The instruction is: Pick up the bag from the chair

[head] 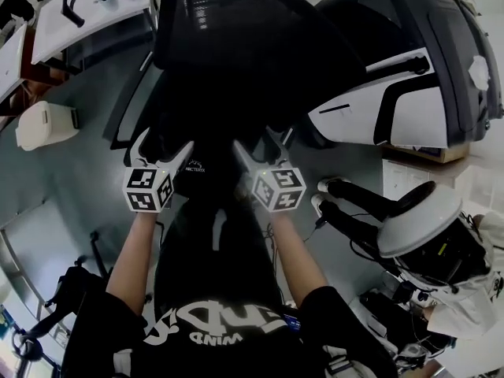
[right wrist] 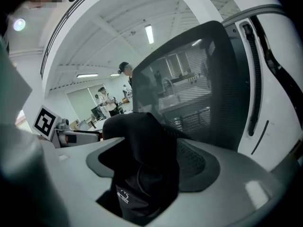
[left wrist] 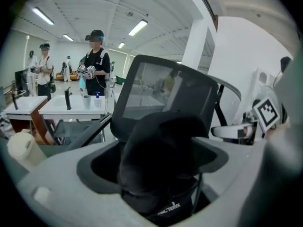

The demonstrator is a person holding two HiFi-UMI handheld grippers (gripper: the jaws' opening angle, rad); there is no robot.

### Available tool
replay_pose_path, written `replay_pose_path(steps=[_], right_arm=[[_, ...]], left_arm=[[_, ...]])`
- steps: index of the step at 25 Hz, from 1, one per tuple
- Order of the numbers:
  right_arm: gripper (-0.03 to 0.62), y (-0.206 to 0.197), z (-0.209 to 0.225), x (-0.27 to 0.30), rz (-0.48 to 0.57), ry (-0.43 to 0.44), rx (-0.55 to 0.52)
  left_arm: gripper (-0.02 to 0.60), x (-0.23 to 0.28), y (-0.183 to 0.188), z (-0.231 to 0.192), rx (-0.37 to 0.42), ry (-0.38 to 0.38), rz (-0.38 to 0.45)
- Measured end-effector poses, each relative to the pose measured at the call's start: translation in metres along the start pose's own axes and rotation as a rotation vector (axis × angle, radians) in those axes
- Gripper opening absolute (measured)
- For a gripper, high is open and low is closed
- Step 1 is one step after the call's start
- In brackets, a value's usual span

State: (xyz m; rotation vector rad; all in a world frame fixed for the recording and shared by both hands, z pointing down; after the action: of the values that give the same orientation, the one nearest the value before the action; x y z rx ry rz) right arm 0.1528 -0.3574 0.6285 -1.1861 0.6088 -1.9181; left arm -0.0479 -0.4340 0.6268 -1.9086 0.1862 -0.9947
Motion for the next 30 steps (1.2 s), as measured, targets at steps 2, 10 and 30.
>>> replay_pose_path(steps=[2, 10, 30], right_arm=[[0.327, -0.011, 0.007, 0.016, -0.012, -0.002, 0.009], [0.312, -0.042, 0.025, 0.051, -0.047, -0.024, 0.056], [0.018, -0.036, -0.015, 0.033, -0.049, 0.067, 0.014]], left_arm=[[0.466, 0.017, -0.012, -0.01, 0.0, 0.0, -0.015], [0.457, 0.051, -0.039, -0.031, -0.051, -0.006, -0.023], [0.026, 0.028, -0.014, 0.005, -0.079, -0.167, -0.047]])
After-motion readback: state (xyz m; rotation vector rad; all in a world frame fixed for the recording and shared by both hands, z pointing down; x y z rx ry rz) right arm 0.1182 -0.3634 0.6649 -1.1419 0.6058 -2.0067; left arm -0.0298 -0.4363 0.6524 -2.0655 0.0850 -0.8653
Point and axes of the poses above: the fingertips, and each gripper's own axes: x forward along the fingers, z to its right, y out of its top, the point moved 4 cm from there along -x, backward along the fingers, and after that the axes turned 4 degrees about x, right-handed, at the moved point
